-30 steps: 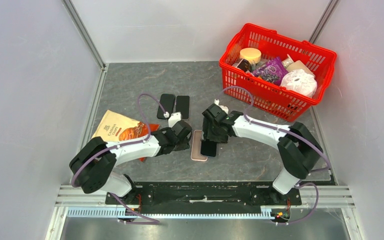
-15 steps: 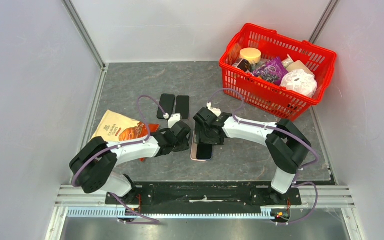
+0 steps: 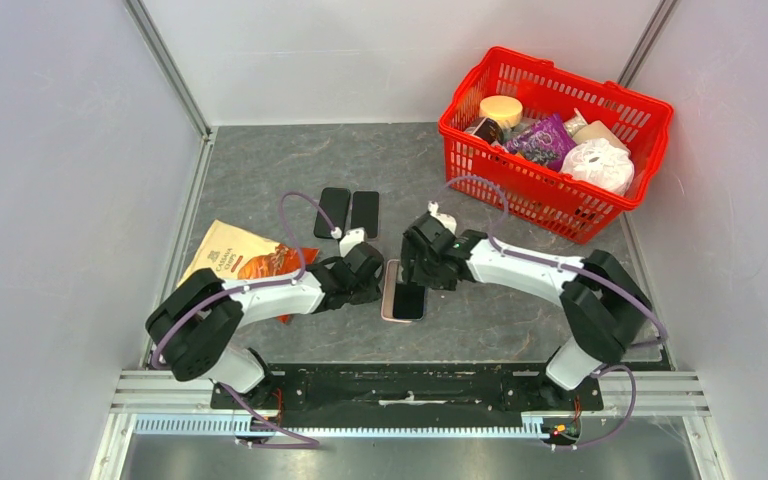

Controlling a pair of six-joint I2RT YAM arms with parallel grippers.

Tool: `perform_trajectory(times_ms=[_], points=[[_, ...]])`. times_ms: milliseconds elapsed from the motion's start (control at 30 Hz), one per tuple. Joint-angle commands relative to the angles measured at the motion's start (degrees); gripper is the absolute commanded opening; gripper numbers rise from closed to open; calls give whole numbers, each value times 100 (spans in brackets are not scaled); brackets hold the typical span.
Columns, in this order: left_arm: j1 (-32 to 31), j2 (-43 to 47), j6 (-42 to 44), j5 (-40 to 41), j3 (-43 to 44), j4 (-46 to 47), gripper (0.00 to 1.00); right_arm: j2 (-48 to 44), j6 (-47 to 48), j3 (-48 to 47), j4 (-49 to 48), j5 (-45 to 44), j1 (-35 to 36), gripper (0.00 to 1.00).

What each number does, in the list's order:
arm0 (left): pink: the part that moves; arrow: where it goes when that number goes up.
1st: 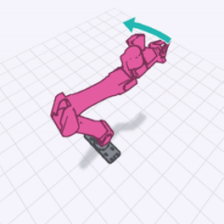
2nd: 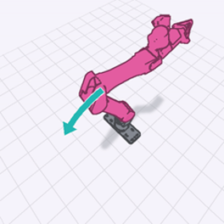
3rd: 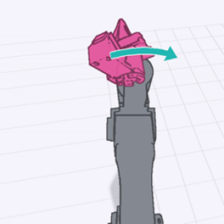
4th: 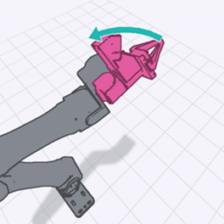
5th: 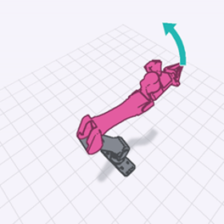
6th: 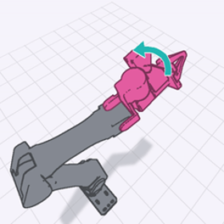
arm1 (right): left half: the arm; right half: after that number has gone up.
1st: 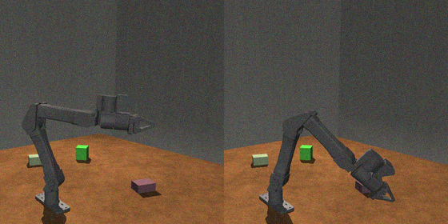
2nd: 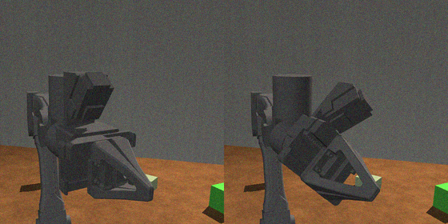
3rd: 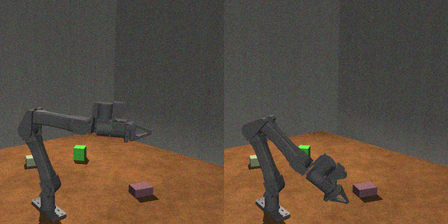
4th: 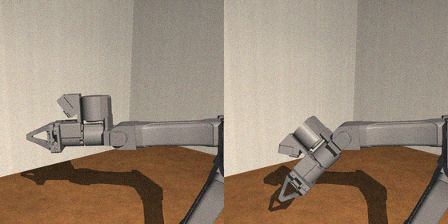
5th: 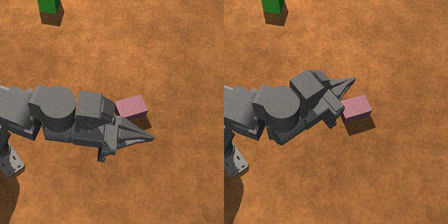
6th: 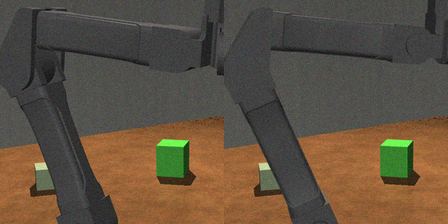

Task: Put the phone into the phone case

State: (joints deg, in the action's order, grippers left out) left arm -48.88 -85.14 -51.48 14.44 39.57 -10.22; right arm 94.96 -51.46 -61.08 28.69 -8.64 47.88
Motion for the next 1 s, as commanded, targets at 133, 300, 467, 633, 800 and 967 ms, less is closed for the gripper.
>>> perform_trajectory(times_ms=[133,300,467,633,800,967], points=[[28,-124,200,171,192,145,29,-792,-40,844,-513,141,-77,75],[63,-480,253,327,536,40,25,-685,-31,922,-745,286,-73,63],[54,-831,275,116,806,56,18,-489,-22,796,-838,373,-51,48],[12,-876,196,7,777,112,15,-293,4,636,-882,440,2,40],[-47,-837,114,-32,686,159,13,-159,15,442,-958,531,79,39],[-69,-810,77,-28,617,169,12,-37,81,128,-827,483,228,40]])
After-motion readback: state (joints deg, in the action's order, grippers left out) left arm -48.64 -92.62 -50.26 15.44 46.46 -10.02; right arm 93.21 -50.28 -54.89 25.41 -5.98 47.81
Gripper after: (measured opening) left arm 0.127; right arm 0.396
